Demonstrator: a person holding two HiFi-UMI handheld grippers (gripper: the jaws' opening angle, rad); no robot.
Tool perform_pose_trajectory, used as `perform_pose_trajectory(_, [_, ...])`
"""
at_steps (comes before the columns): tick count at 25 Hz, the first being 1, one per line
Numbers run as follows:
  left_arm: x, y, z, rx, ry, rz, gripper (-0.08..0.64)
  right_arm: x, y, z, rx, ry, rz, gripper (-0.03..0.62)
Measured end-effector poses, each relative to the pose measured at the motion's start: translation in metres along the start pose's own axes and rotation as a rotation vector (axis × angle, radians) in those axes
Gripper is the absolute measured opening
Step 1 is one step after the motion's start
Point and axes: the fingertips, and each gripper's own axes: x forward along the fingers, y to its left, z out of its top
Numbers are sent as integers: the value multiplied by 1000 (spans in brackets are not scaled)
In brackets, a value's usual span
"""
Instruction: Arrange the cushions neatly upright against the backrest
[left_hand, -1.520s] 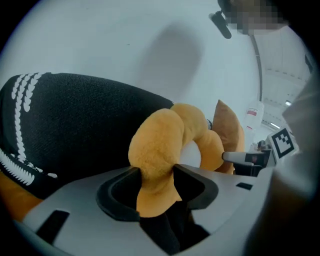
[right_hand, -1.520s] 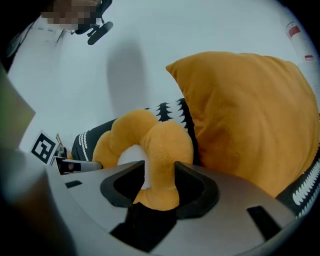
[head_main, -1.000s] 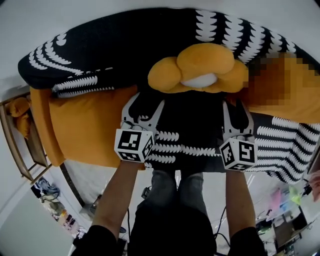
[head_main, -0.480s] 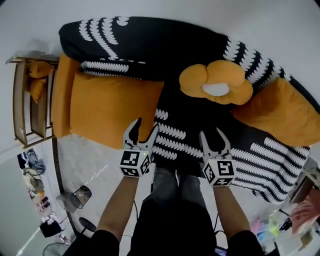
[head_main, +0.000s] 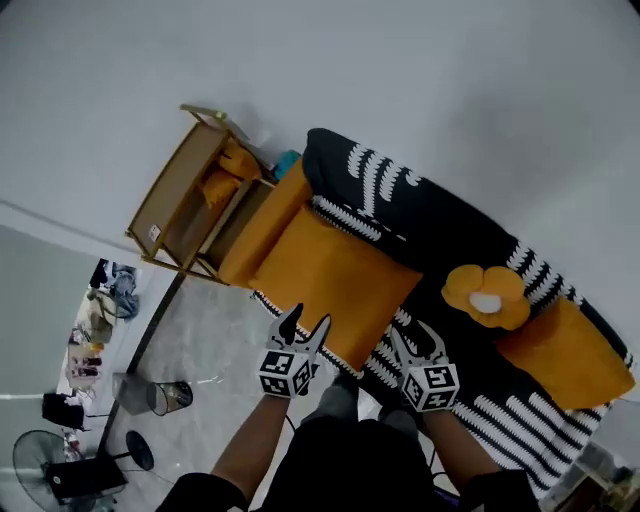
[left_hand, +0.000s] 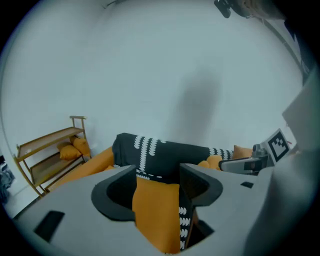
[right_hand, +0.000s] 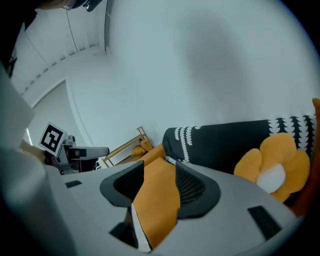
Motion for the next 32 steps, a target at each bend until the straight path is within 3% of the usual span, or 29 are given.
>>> perform_pose_trajectory(3, [-17, 41, 8, -9, -13, 23, 288, 22, 17, 8, 11, 4, -16, 212])
perform_pose_trajectory(7, [-12, 95, -9, -34, 18, 2, 288, 61, 28, -1, 10, 36, -91, 212])
perform_pose_trajectory(12, [27, 171, -23, -21, 80, -84, 288, 114, 36, -2, 14, 4, -252, 199])
perform_pose_trajectory(15, [47, 217, -14, 37, 115, -159, 288, 142, 41, -1, 91, -6, -347, 202])
perform_pose_trajectory(17, [56, 246, -7, 70, 132, -194, 288, 162, 50, 2, 118, -10, -389, 207])
perform_pose_trajectory(20, [73, 280, -3, 57, 150, -212, 288, 190, 63, 13, 109, -14, -413, 215])
perform_pose_trajectory(25, [112, 303, -14, 55, 185, -203, 296, 197, 47, 4, 109, -19, -494, 212])
perform_pose_trajectory(30, [163, 295, -39, 120, 234, -246, 311, 196, -7, -63, -90, 188, -602, 213])
perform_pose_trajectory(32, [181, 297, -52, 125, 262, -270, 313, 196, -23, -90, -65, 243, -632, 218])
